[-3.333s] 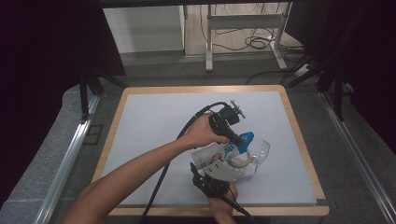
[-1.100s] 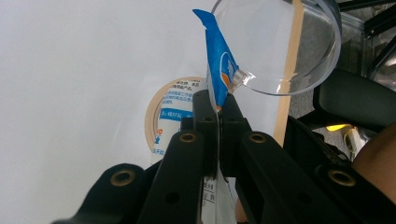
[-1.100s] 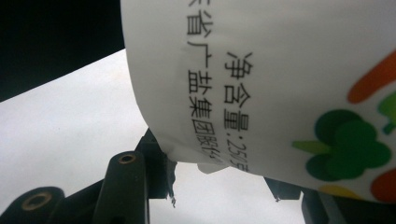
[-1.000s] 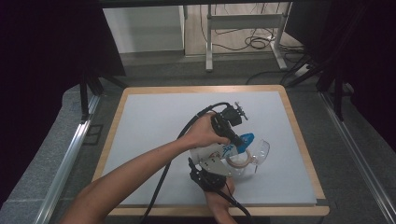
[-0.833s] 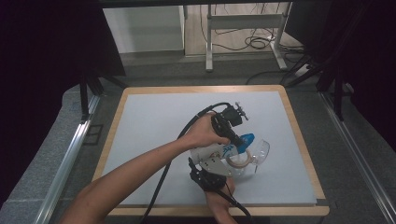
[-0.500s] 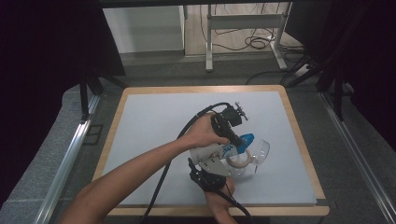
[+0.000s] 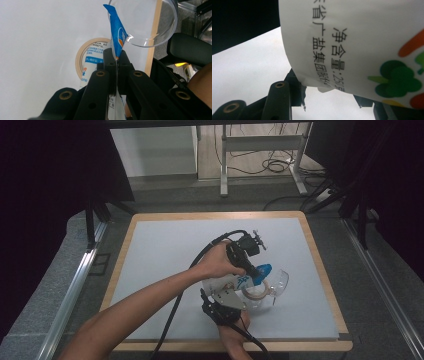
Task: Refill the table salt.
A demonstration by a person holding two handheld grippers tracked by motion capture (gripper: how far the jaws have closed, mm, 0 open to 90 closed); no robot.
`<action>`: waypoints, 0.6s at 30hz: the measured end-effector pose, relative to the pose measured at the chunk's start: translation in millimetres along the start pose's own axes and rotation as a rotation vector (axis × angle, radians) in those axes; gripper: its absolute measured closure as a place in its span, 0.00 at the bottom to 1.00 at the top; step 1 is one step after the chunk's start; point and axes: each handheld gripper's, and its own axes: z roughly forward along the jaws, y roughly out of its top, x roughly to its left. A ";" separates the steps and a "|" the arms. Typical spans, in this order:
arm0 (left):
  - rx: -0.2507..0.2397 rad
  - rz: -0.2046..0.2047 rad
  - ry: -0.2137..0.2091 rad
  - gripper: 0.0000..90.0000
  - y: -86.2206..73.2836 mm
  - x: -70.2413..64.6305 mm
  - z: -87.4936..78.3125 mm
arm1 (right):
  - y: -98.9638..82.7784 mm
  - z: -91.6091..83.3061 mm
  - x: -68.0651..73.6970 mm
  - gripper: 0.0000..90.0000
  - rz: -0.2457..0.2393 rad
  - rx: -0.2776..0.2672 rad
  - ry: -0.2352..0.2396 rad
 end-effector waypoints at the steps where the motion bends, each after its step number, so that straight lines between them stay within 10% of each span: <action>1: -0.001 -0.001 0.001 1.00 0.0 0.1 -0.6 | -0.2 0.6 0.2 0.57 -0.004 -0.002 -0.004; 18: -0.001 0.005 0.006 1.00 3.7 -3.2 1.1 | 0.7 3.6 -1.6 0.57 0.013 -0.012 -0.031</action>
